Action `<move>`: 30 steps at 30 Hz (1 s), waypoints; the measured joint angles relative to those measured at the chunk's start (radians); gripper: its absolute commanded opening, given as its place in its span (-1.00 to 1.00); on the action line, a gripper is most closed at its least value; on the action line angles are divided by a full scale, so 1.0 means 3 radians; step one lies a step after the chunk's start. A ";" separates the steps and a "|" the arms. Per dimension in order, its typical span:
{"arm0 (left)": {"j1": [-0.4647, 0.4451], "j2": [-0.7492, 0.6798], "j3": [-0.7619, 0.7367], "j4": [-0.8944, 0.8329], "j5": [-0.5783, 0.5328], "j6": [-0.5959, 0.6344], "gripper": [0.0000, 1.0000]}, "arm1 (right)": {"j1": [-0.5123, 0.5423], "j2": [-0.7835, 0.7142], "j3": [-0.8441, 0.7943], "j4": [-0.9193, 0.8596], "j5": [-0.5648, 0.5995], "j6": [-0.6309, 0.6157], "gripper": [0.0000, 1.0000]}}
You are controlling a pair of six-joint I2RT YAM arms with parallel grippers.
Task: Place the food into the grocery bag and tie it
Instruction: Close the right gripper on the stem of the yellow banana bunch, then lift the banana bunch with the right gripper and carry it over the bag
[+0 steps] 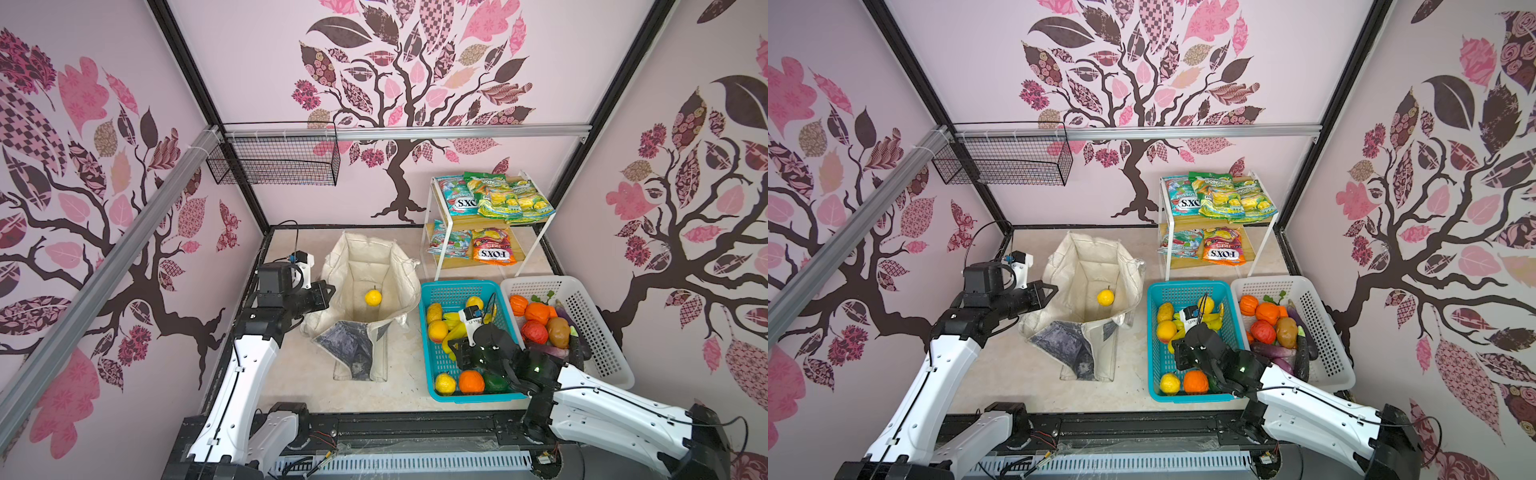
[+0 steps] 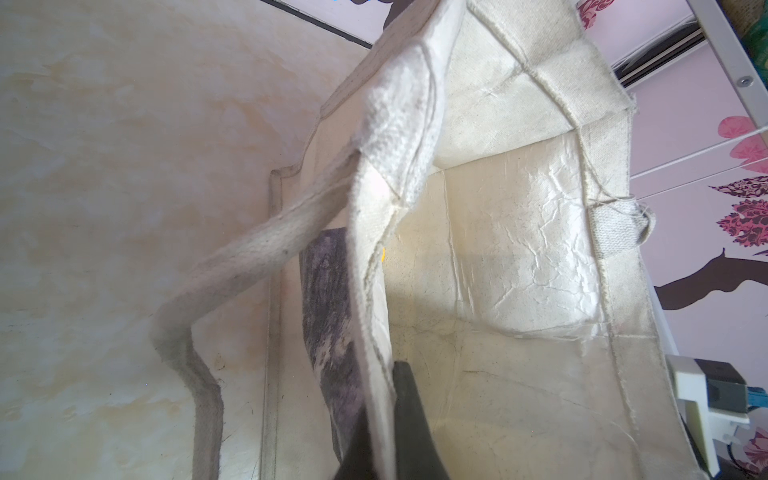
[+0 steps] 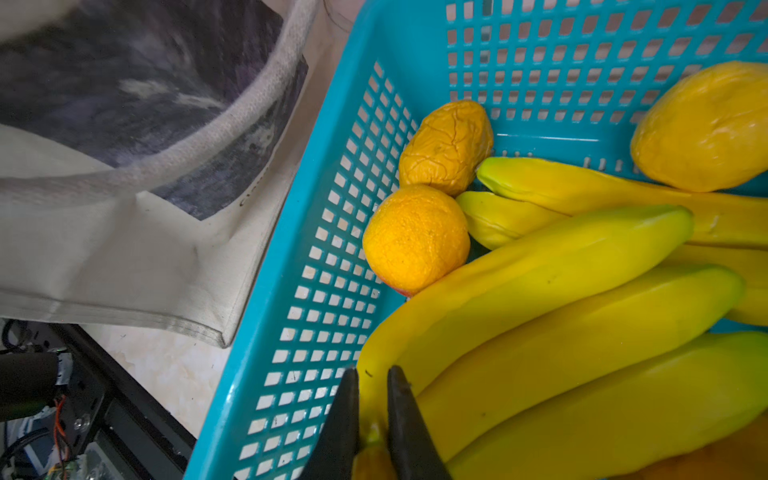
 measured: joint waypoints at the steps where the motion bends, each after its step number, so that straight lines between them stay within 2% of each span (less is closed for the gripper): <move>1: 0.0000 0.0000 0.0000 0.0000 -0.0001 0.0000 -1.00 | 0.0000 -0.0034 0.0043 -0.0048 0.0000 0.0003 -0.84; 7: -0.0003 -0.0003 0.0000 -0.0004 -0.0051 0.0003 -1.00 | 0.0000 -0.0159 0.0395 -0.0320 -0.0001 -0.0041 -0.91; 17: -0.0003 -0.0022 0.0000 -0.0015 -0.0075 0.0006 -1.00 | 0.0000 0.0014 0.1110 -0.0690 -0.0113 -0.0149 -0.90; 24: -0.0003 -0.0020 0.0000 -0.0020 -0.0045 0.0011 -1.00 | 0.0000 0.0637 0.2211 -0.0916 -0.0151 -0.0497 -0.90; 30: -0.0003 -0.0020 0.0000 -0.0022 -0.0020 0.0013 -1.00 | 0.0000 0.1177 0.3059 -0.1039 -0.0401 -0.0720 -0.90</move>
